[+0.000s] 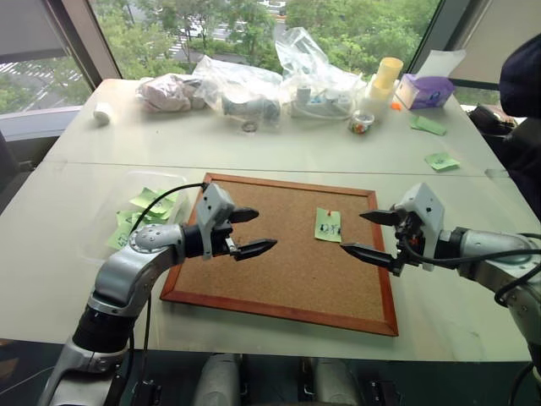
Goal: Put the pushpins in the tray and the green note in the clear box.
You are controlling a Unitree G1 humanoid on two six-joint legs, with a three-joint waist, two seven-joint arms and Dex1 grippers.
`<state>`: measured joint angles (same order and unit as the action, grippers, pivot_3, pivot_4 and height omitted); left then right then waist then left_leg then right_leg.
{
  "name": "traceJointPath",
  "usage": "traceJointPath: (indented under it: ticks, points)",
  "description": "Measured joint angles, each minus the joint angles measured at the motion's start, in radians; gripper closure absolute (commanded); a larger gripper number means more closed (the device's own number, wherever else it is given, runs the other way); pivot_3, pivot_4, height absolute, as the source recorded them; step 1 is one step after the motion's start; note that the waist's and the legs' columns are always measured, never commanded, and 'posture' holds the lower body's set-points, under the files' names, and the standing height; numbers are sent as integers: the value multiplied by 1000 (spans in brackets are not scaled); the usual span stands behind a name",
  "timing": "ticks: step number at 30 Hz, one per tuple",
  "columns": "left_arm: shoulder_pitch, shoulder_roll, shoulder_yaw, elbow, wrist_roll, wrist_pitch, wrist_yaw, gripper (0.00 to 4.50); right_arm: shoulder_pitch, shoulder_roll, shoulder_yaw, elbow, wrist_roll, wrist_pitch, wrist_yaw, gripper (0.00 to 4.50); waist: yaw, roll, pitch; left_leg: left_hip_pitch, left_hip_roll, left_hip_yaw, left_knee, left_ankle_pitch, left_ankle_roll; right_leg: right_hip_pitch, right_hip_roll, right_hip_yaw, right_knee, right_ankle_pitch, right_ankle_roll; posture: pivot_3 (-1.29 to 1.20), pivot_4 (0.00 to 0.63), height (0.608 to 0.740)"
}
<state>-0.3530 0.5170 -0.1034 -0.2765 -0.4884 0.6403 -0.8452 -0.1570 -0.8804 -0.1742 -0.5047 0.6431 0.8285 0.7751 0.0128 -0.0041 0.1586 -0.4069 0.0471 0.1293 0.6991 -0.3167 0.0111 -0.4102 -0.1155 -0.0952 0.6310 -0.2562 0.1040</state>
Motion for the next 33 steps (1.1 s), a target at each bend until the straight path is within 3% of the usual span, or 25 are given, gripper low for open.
traceJointPath:
  ticks: [22, 24, 31, 33]
  points:
    - [-13, -21, -2, -3, -36, 37, 21, 34, 5, 0, 3, 0, -23, -7, 4, 0, 0, 0, 0, 0, 0, 0, 0, 0, 0, 0, 0, 0, 0, 0, 0, 0, 150, 740]
    - [-16, -29, -5, -3, -24, 22, 21, 858, 5, 0, 4, 0, -30, -8, 4, 0, 0, 0, 0, 0, 0, 0, 0, 0, 0, 0, 0, 0, 0, 0, 0, 0, 150, 740]
    - [-22, -68, -79, 30, 35, -45, 12, 4454, -22, 30, 13, 21, -42, -22, -15, 0, 0, 0, 0, 0, 0, 0, 0, 0, 0, 0, 0, 0, 0, 0, 0, 0, 150, 740]
    - [-34, -86, -92, 51, 53, -65, 12, 4454, -52, 53, 28, 42, -51, -22, -33, 0, 0, 0, 0, 0, 0, 0, 0, 0, 0, 0, 0, 0, 0, 0, 0, 0, 150, 740]
